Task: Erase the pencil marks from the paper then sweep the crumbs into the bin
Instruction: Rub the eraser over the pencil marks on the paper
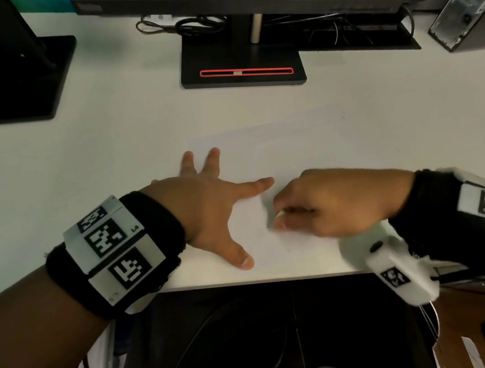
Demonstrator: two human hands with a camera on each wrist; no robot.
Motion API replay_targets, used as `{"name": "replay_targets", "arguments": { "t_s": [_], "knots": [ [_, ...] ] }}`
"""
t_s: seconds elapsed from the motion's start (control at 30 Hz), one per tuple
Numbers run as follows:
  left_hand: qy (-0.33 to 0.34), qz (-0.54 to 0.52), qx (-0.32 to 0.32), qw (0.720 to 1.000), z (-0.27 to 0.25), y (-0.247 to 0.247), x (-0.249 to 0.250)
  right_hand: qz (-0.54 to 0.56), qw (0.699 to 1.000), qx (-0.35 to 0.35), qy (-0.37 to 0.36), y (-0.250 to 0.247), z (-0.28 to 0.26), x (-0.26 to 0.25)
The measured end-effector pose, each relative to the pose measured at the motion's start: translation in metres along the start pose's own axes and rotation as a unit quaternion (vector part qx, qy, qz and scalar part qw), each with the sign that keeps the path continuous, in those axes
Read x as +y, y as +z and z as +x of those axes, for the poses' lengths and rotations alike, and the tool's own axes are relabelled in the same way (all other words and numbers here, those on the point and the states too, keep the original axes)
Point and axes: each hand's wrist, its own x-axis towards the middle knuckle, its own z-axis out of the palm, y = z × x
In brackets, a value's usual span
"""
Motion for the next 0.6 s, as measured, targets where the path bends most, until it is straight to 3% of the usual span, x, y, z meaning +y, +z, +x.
{"name": "replay_targets", "arguments": {
  "t_s": [0.1,0.27,0.4,0.5,0.6],
  "knots": [
    [0.000,-0.007,0.000,1.000,0.000,0.000,0.000,-0.003,0.999,0.044,0.031,-0.009,0.003,0.009],
    [0.001,-0.002,0.003,1.000,0.000,0.001,0.000,0.005,1.000,-0.007,-0.006,0.004,0.001,-0.008],
    [0.003,-0.012,0.004,1.000,-0.001,0.000,0.000,-0.011,0.998,0.052,0.038,-0.009,0.009,0.004],
    [0.003,-0.010,0.003,1.000,0.000,0.001,0.001,-0.001,1.000,0.015,-0.012,0.005,0.009,-0.017],
    [0.000,-0.005,0.002,1.000,-0.001,0.001,0.000,-0.005,1.000,-0.009,0.004,-0.006,0.009,-0.012]
  ]
}}
